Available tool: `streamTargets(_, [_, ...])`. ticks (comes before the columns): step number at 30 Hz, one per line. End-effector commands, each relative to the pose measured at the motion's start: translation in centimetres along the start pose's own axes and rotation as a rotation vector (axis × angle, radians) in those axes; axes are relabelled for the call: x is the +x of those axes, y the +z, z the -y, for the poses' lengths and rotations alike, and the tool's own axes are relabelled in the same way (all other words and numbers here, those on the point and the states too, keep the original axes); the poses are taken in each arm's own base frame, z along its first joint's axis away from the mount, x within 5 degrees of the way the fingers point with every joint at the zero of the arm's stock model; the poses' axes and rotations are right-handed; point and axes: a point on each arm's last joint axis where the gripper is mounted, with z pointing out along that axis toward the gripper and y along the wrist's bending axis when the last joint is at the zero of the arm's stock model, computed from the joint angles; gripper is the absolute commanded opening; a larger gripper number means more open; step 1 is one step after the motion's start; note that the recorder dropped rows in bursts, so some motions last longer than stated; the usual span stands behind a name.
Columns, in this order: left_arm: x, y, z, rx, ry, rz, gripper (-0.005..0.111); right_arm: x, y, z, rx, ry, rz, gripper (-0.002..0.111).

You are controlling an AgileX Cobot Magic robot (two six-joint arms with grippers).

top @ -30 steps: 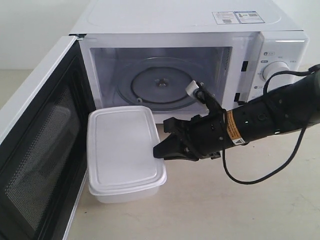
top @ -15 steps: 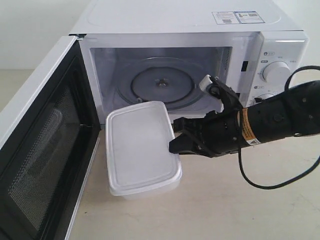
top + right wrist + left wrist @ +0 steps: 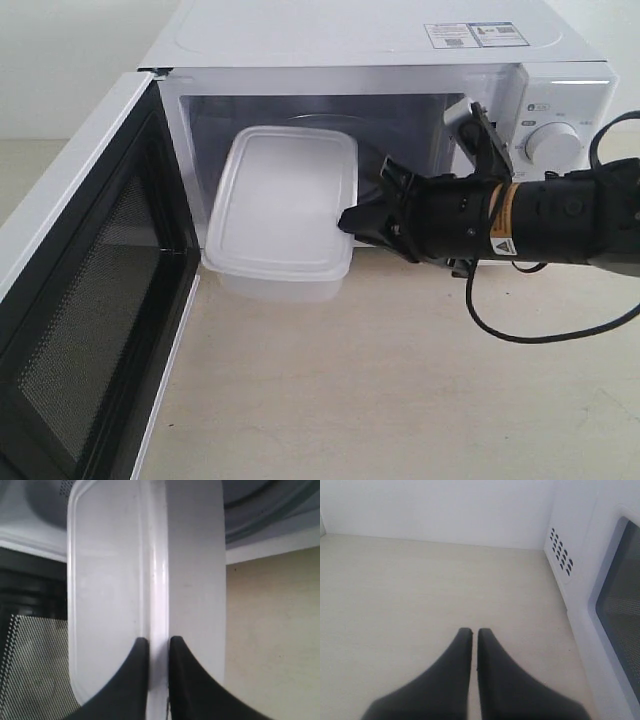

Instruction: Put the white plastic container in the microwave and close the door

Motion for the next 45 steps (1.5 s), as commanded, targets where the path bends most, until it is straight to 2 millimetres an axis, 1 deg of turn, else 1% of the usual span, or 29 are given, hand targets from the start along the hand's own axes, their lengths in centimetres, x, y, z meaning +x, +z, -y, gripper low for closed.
streamTargets(1, [0.0, 0.0, 0.0, 0.002, -0.001, 0.007, 0.004, -1.1, -0.3, -0.5, -0.039, 0.093, 0.107, 0.0])
streamTargets(5, [0.0, 0.0, 0.0, 0.002, -0.001, 0.007, 0.004, -1.8, -0.4, -0.6, -0.052, 0.153, 0.19, 0.0])
streamTargets(12, [0.0, 0.0, 0.0, 0.002, -0.001, 0.007, 0.004, -2.6, -0.5, -0.3, -0.031, 0.211, 0.288, 0.0])
streamTargets(16, [0.0, 0.0, 0.0, 0.002, -0.001, 0.007, 0.004, -2.1, 0.0, -0.6, 0.007, 0.21, 0.325, 0.0])
streamTargets(19, [0.0, 0.0, 0.0, 0.002, -0.001, 0.007, 0.004, -1.4, 0.5, -1.3, 0.025, 0.16, 0.363, 0.0])
streamTargets(23, [0.0, 0.0, 0.0, 0.002, -0.001, 0.007, 0.004, -1.1, 0.8, -1.9, 0.08, 0.163, 0.503, 0.0])
streamTargets(25, [0.0, 0.0, 0.0, 0.002, -0.001, 0.007, 0.004, -0.9, 0.8, -2.0, 0.098, 0.148, 0.529, 0.0])
streamTargets(27, [0.0, 0.0, 0.0, 0.002, -0.001, 0.007, 0.004, -1.0, 0.8, -2.0, 0.101, 0.154, 0.548, 0.0])
streamTargets(29, [0.0, 0.0, 0.0, 0.002, -0.001, 0.007, 0.004, -1.1, 0.9, -1.6, 0.106, 0.193, 0.581, 0.0])
streamTargets(33, [0.0, 0.0, 0.0, 0.002, -0.001, 0.007, 0.004, -1.1, 2.1, -0.8, 0.101, 0.252, 0.576, 0.0])
streamTargets(37, [0.0, 0.0, 0.0, 0.002, -0.001, 0.007, 0.004, -1.9, 3.3, -1.1, 0.084, 0.27, 0.589, 0.0])
streamTargets(41, [0.0, 0.0, 0.0, 0.002, -0.001, 0.007, 0.004, -2.2, 4.2, -1.0, 0.102, 0.291, 0.576, 0.0])
streamTargets(45, [0.0, 0.0, 0.0, 0.002, -0.001, 0.007, 0.004, -2.5, 4.7, -1.2, 0.106, 0.282, 0.567, 0.0])
